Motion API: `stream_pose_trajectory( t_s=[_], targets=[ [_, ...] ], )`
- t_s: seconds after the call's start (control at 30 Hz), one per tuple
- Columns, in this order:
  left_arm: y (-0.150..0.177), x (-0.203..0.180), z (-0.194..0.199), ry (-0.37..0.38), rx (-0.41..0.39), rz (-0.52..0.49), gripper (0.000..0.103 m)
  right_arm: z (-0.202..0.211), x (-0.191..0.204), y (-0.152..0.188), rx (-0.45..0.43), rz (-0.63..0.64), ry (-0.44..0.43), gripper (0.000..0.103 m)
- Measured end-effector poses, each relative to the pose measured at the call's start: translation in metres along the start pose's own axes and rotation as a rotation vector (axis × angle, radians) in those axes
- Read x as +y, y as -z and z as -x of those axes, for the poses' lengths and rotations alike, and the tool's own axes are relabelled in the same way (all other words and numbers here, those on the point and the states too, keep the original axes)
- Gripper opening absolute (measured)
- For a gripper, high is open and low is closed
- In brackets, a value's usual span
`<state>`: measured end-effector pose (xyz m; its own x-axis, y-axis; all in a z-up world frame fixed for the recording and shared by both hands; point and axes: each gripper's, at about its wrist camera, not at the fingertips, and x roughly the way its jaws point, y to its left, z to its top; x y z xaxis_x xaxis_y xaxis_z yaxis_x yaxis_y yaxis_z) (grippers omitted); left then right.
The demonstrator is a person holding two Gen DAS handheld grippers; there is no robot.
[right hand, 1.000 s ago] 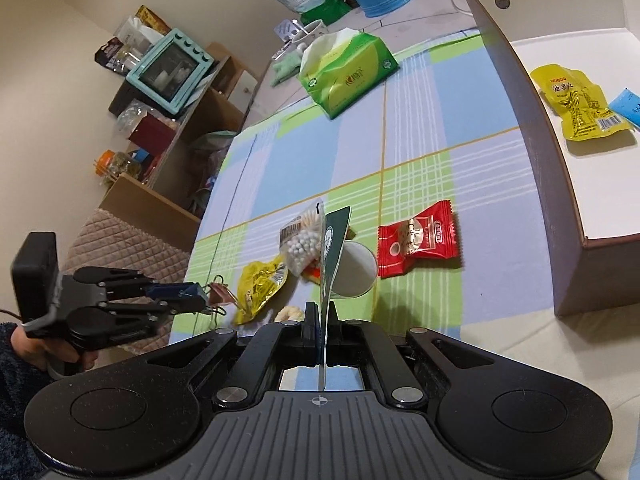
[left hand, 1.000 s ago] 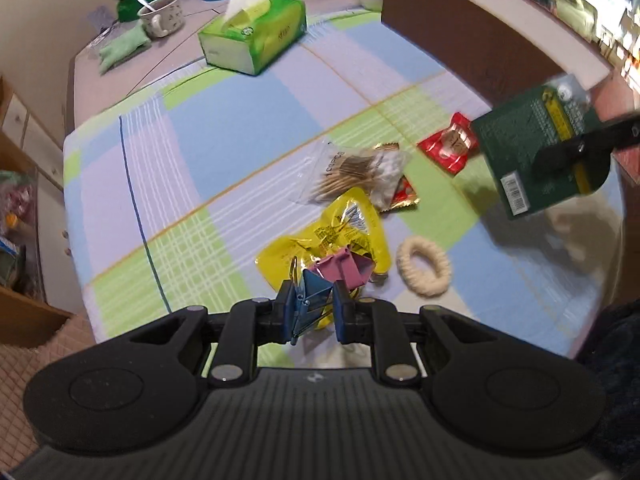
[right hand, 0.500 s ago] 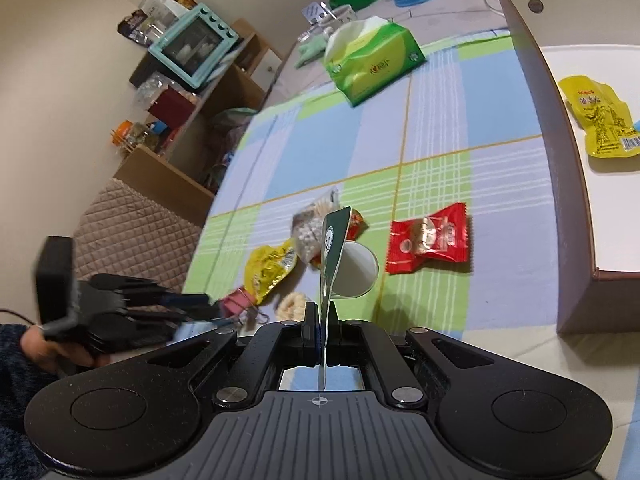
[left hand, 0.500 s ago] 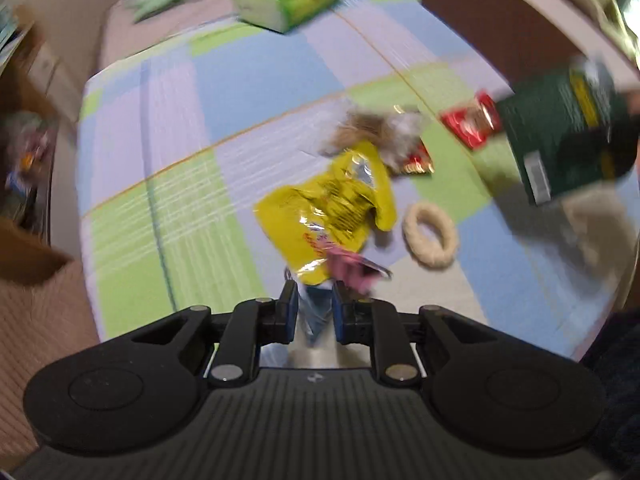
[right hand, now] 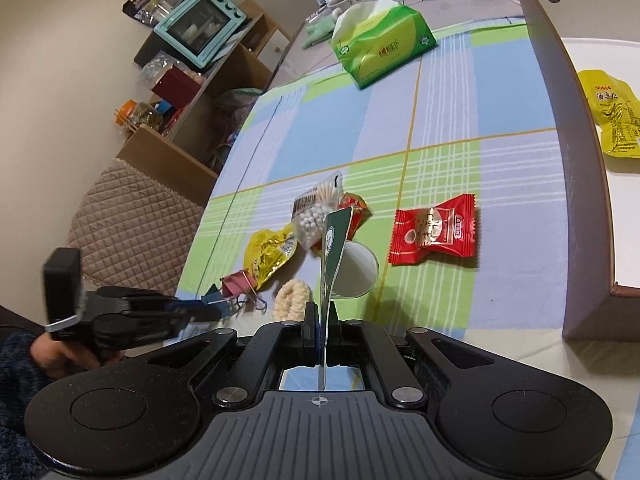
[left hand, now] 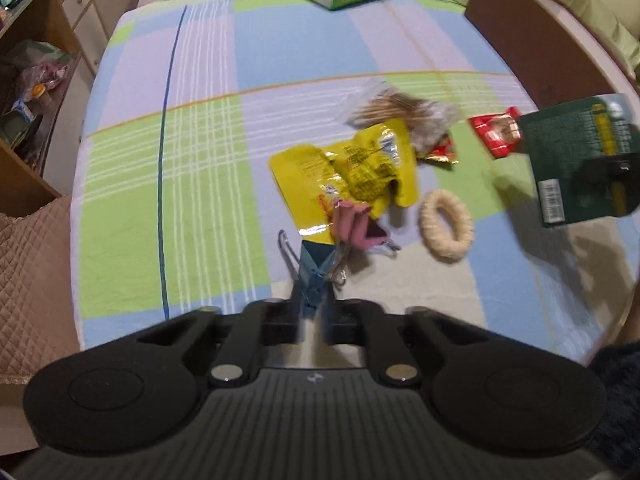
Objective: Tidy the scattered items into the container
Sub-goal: 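Lift the blue binder clip with the left tool while the right tool holds the green card, then carry the blue clip and green card with both tools over the open box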
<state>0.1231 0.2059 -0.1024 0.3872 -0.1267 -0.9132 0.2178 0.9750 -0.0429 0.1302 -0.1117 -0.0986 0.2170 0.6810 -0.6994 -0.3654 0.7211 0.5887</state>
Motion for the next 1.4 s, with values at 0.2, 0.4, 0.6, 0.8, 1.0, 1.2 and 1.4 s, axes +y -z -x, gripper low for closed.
stream_pose_trajectory(
  t_s=[0.2,0.4,0.6,0.8,1.0,1.2,1.4],
  targets=[
    [-0.025,-0.02,0.047,0.016,-0.123,-0.141,0.003,0.004,-0.001,-0.001,-0.006,0.01,0.003,0.0],
    [-0.036,-0.024,0.053,0.077,-0.153,-0.106,0.003,0.009,-0.001,-0.003,-0.023,0.024,-0.007,0.0],
    [-0.042,-0.033,0.046,0.033,-0.124,-0.133,0.003,0.017,-0.002,-0.004,-0.038,0.033,0.0,0.0],
    [-0.063,-0.06,0.065,0.038,-0.162,-0.211,0.003,0.041,0.001,-0.008,-0.078,0.063,0.001,0.0],
    [-0.088,-0.095,0.075,0.063,-0.196,-0.294,0.003,0.081,-0.002,-0.014,-0.158,0.046,-0.025,0.0],
    [-0.112,-0.136,0.078,0.076,-0.23,-0.38,0.003,0.125,-0.018,-0.02,-0.238,0.009,-0.012,0.0],
    [-0.134,-0.179,0.08,0.092,-0.27,-0.455,0.003,0.169,-0.04,-0.023,-0.309,-0.013,0.023,0.0]
  ],
)
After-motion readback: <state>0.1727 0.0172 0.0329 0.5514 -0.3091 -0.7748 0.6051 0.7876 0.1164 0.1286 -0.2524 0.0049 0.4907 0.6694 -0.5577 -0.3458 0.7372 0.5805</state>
